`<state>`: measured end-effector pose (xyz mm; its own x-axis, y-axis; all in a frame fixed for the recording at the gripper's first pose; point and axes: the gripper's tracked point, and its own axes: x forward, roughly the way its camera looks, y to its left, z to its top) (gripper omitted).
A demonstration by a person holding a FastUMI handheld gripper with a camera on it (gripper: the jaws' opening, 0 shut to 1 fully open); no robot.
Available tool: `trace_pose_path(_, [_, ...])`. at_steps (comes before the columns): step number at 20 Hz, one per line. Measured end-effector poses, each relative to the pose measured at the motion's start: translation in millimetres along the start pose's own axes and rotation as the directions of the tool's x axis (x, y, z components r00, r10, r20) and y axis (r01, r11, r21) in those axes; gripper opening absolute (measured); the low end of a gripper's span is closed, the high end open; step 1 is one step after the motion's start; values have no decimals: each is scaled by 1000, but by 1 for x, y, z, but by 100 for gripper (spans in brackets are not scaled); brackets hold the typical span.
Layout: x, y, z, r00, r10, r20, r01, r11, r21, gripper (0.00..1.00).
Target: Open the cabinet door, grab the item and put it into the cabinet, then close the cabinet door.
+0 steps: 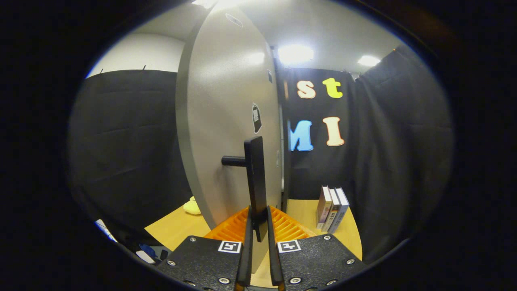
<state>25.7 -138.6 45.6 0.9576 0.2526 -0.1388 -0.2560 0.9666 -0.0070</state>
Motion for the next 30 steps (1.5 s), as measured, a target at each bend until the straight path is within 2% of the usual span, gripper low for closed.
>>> trace_pose_path(2, [-3,-22,3,998,-63,12,63,998,30,15])
trace_pose_path(4, [0,-22,-4,999,-37,13,35,994,104,9])
trace_pose_path(5, [2,-21,-4,1000,-26,12,24,991,130,11])
trace_pose_path(6, [4,-21,-2,1000,-21,15,19,991,133,14])
trace_pose_path(10, [0,-27,-3,996,-77,33,75,995,60,14])
trace_pose_path(12, [-1,-40,-5,992,-124,37,121,991,62,29])
trace_pose_path(15, [-11,-50,-6,979,-187,79,181,980,80,64])
trace_pose_path(18, [-28,-52,-7,959,-227,169,213,972,99,84])
trace_pose_path(20, [-39,-46,-19,947,-227,229,205,972,114,91])
trace_pose_path(23, [-49,-48,-76,933,-277,228,262,960,94,93])
trace_pose_path(30, [-55,-2,-278,940,-338,41,328,932,157,95])
